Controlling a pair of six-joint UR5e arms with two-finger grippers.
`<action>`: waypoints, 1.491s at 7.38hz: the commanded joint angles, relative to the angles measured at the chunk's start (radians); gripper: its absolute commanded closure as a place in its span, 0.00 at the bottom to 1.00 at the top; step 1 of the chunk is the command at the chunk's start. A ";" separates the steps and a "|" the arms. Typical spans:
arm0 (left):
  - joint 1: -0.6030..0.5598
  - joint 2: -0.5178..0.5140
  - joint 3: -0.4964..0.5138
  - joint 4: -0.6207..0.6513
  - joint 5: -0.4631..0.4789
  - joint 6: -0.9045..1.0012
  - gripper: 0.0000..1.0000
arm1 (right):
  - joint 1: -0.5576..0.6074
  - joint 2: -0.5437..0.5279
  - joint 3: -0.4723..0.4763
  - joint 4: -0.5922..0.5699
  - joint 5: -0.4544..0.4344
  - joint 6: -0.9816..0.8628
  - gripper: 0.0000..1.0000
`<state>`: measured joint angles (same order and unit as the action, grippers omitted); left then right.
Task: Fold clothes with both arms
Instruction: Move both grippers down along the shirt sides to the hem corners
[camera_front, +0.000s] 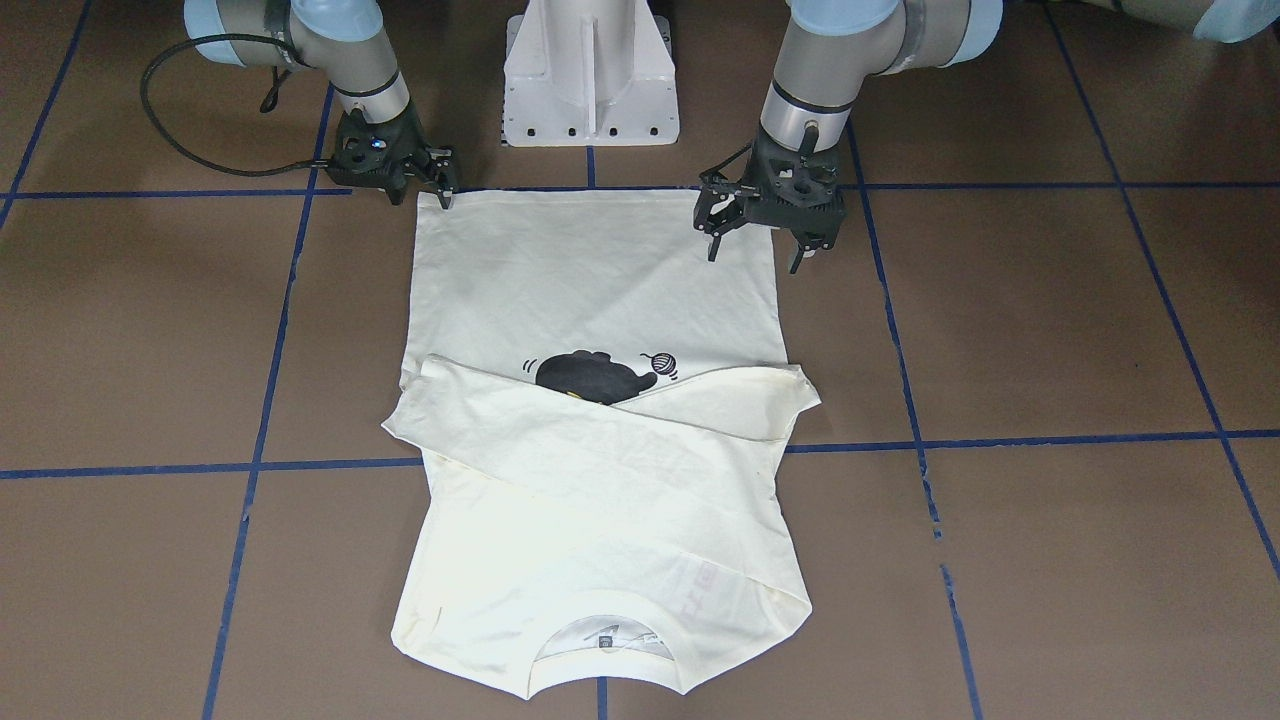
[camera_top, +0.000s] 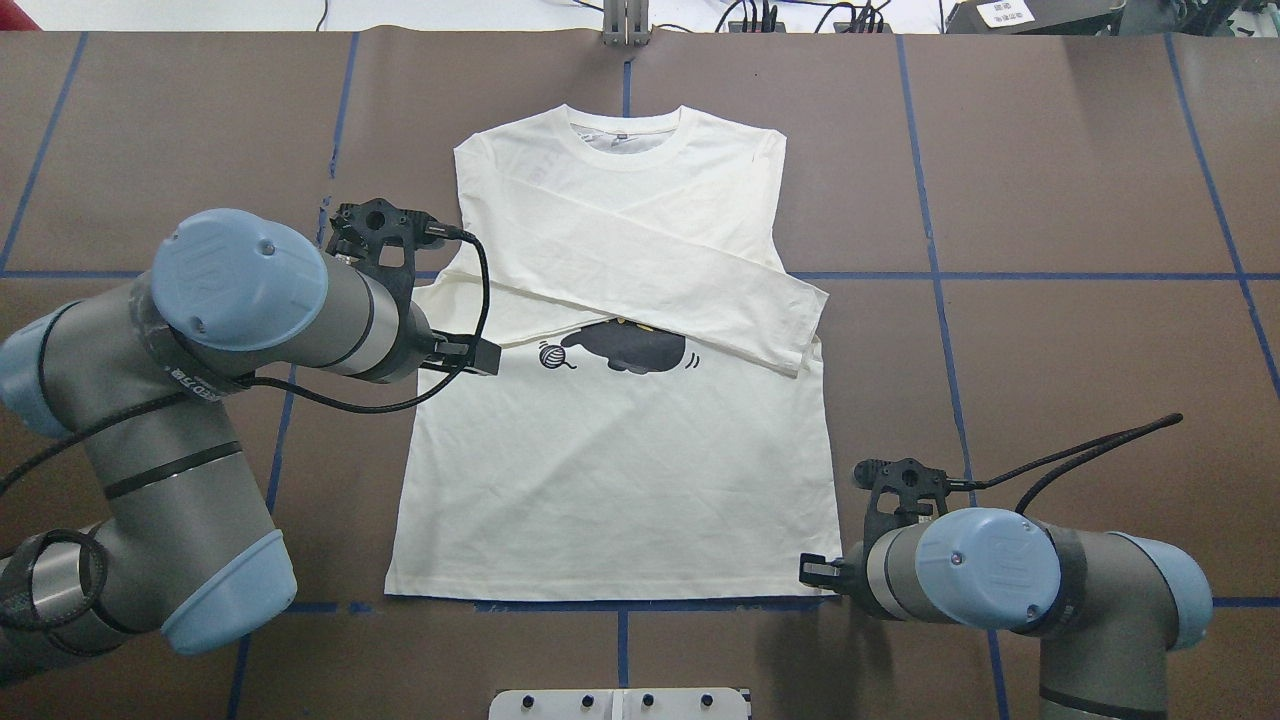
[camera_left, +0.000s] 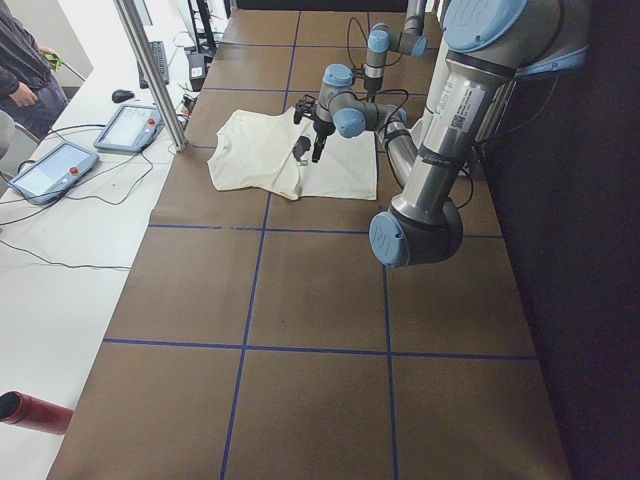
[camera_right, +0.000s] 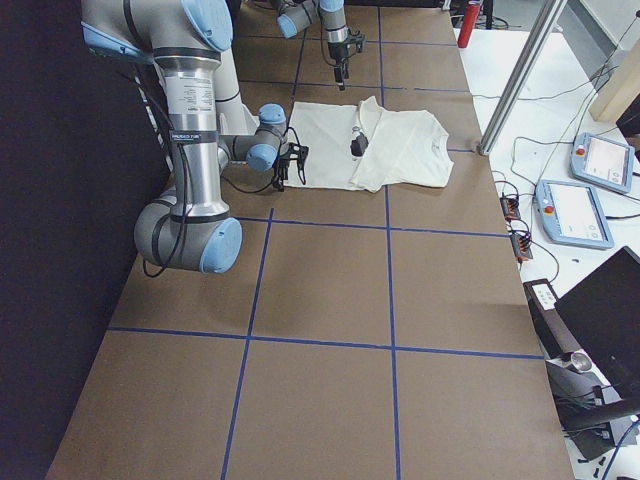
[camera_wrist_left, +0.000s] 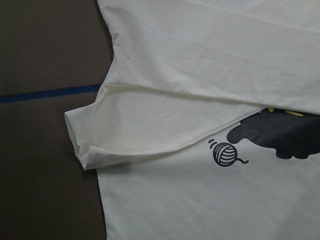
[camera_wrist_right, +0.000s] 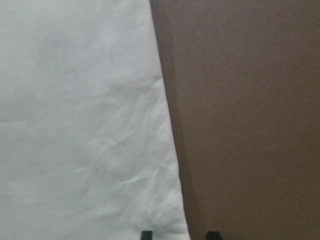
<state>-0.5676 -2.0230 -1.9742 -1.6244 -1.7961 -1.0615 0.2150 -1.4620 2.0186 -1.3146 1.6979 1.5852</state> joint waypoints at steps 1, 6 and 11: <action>0.000 0.000 0.002 0.000 0.000 0.000 0.00 | 0.000 0.000 0.003 0.000 0.003 -0.001 1.00; 0.029 0.155 -0.012 -0.163 -0.014 -0.250 0.00 | 0.007 0.000 0.101 0.003 -0.017 0.015 1.00; 0.309 0.279 -0.015 -0.209 0.116 -0.621 0.10 | 0.021 -0.001 0.124 0.003 -0.020 0.030 1.00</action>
<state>-0.3164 -1.7434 -1.9878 -1.8763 -1.7071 -1.6255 0.2328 -1.4646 2.1424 -1.3116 1.6770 1.6134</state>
